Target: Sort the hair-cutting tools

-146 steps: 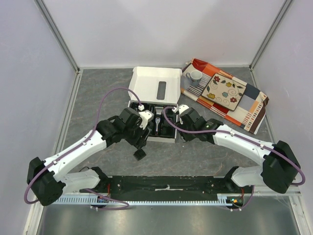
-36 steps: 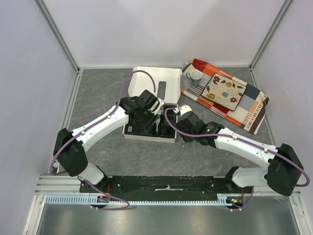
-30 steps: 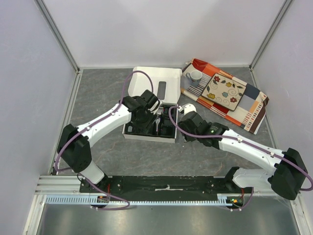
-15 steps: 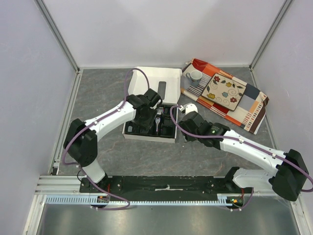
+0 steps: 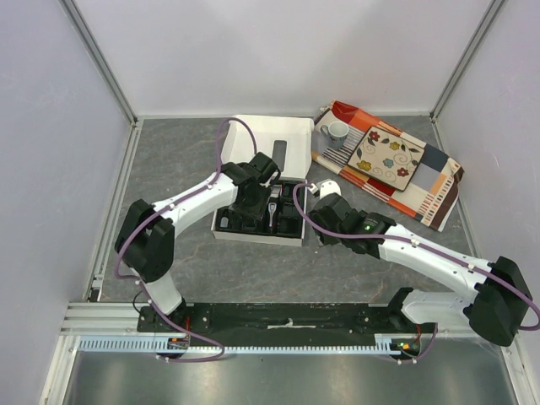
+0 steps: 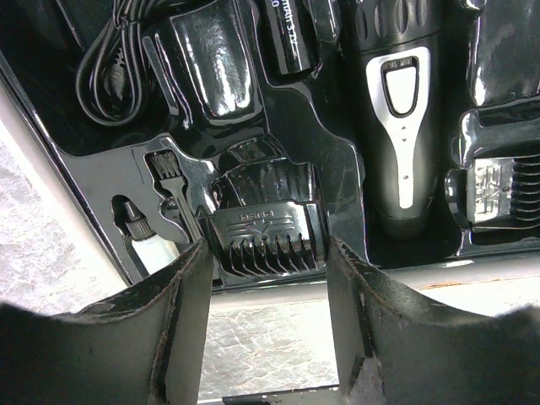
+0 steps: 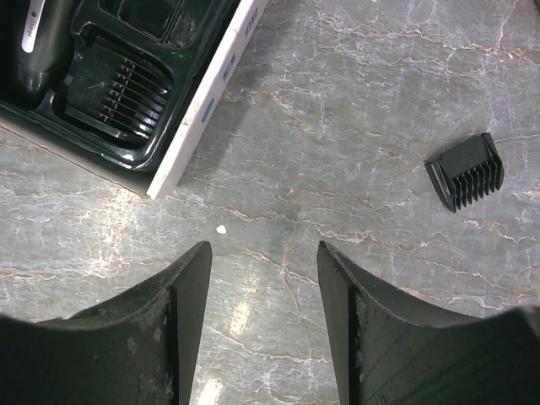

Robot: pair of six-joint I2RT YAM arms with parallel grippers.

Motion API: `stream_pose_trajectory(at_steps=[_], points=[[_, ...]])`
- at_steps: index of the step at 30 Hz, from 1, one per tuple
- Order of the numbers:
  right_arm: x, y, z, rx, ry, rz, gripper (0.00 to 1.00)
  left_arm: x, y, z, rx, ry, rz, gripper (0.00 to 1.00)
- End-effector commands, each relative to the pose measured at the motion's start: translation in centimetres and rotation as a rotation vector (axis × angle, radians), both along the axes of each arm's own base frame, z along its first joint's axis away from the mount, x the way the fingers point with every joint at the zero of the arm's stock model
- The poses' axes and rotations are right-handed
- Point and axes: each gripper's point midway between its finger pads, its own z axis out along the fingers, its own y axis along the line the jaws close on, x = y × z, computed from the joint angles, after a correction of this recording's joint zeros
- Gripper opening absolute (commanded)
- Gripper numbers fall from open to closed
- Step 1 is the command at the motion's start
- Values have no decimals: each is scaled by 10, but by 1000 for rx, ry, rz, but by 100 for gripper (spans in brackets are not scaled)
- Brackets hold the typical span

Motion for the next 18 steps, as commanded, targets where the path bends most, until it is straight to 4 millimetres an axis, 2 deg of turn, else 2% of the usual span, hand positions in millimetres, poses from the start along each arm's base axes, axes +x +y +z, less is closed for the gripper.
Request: stream_pose_trajectory(at_steps=[1, 9, 18], points=[[0, 3, -3, 10, -3, -1, 62, 14, -6, 2, -32, -37, 40, 40], [-2, 2, -7, 15, 5, -3, 62, 16, -2, -8, -29, -20, 25, 43], [-3, 5, -11, 21, 22, -1, 62, 7, 1, -22, -31, 14, 6, 45]])
